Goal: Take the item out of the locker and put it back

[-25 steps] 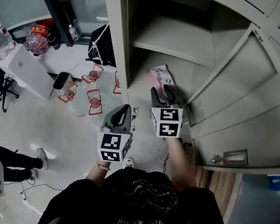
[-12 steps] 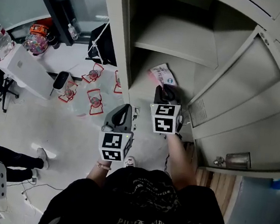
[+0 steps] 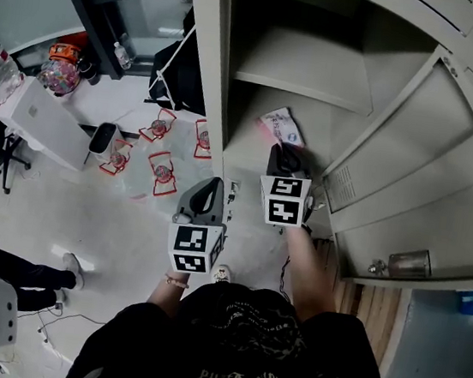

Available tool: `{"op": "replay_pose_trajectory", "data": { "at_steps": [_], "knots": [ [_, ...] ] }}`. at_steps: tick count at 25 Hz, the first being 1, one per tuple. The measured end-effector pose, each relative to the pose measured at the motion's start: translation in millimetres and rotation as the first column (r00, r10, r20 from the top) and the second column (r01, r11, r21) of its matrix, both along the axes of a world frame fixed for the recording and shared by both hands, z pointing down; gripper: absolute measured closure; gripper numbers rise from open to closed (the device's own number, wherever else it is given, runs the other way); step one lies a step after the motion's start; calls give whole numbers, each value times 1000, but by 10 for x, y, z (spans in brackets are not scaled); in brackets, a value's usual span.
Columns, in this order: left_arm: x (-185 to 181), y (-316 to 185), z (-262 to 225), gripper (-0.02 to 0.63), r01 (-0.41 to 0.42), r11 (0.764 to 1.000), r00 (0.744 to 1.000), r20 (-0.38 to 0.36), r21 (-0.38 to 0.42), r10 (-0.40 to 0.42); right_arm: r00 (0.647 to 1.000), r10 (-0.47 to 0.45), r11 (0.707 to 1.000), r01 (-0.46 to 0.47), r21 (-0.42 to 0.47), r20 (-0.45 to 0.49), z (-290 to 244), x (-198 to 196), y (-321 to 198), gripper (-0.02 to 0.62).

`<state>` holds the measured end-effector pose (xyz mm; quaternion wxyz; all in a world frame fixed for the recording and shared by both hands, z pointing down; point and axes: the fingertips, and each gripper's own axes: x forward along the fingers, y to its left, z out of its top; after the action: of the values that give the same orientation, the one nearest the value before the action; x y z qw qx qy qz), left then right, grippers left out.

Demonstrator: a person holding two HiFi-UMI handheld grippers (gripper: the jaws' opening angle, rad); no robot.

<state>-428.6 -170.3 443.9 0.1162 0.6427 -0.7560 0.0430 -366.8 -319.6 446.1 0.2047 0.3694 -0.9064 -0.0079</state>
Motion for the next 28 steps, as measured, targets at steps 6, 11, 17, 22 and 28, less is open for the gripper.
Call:
{"op": "replay_pose_trajectory", "data": {
  "at_steps": [6,11,17,22,28],
  "knots": [
    [-32,-1,20,598,-24,1000,1000,-12,8,24,1000,22,999,-22,39,10,-62,59,102,569],
    [46,-24,23,598,-57,998,998,-14,19,58,999,28,998,-29,62,26,-137,166,256,569],
    [101,-28,29,598,-81,996,997,-11,29,81,997,28,996,-33,79,70,-283,268,440,569],
    [159,-23,2,598,-108,993,994,-12,49,109,995,36,995,-45,90,92,-371,345,571,569],
    [264,-54,12,598,-145,988,989,-21,61,146,993,51,994,-60,86,102,-379,487,716,569]
  ]
}}
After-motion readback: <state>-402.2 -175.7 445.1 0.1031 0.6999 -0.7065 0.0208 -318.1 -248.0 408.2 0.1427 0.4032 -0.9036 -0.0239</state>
